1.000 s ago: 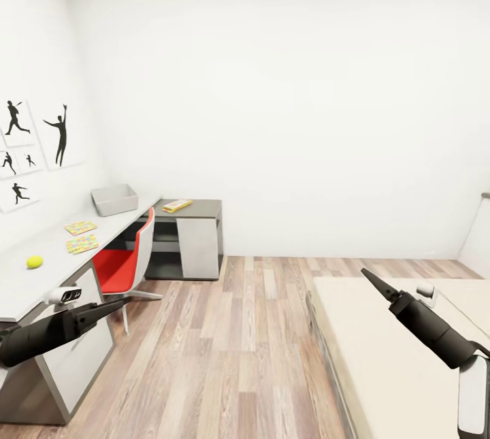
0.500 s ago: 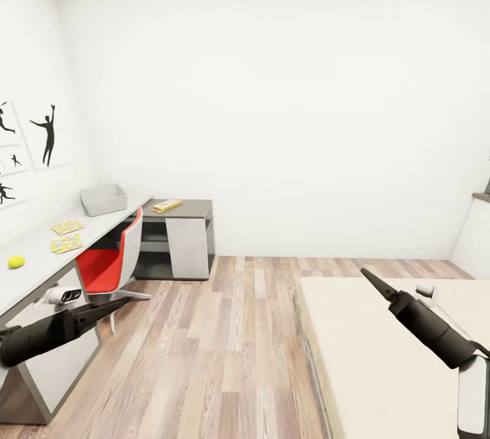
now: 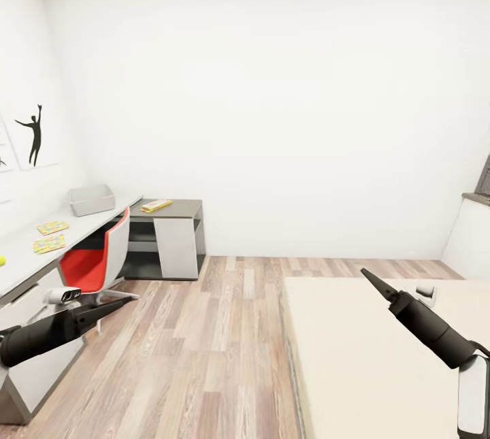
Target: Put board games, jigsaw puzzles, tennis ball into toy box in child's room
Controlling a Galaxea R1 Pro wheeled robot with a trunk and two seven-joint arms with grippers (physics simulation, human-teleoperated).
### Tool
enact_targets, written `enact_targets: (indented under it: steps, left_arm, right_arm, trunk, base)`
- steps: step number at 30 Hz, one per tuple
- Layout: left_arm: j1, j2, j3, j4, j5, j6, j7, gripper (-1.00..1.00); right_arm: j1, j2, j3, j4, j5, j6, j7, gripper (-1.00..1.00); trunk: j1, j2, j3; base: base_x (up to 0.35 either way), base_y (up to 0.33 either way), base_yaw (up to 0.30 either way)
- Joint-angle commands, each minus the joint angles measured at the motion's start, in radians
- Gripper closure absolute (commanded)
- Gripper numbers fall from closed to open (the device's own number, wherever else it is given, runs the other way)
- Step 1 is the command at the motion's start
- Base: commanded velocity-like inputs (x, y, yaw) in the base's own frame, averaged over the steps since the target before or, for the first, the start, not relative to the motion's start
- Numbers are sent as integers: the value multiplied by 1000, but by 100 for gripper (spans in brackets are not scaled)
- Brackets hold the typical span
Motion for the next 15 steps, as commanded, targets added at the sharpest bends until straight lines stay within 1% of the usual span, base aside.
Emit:
enact_targets:
  steps: [1,11,15]
  left_arm:
    - [-1,0,0,-1,-1,11,-4,-100]
    - [-1,0,0,-1,-1,11,-4,-100]
    - [-1,0,1,-1,-1,11,-4,-100]
  right_arm:
    - [-1,0,-2,0,-2,6,2,-100]
    - [-1,0,-2,0,-2,6,2,-100]
    - [-1,0,-2,0,-2,6,2,-100]
  trunk:
    - [0,-1,-2]
    - [0,-1,-2]
    - [0,-1,-2]
  base:
    - [0,-302,0]
    - [0,-297,0]
    - [0,-118,0]
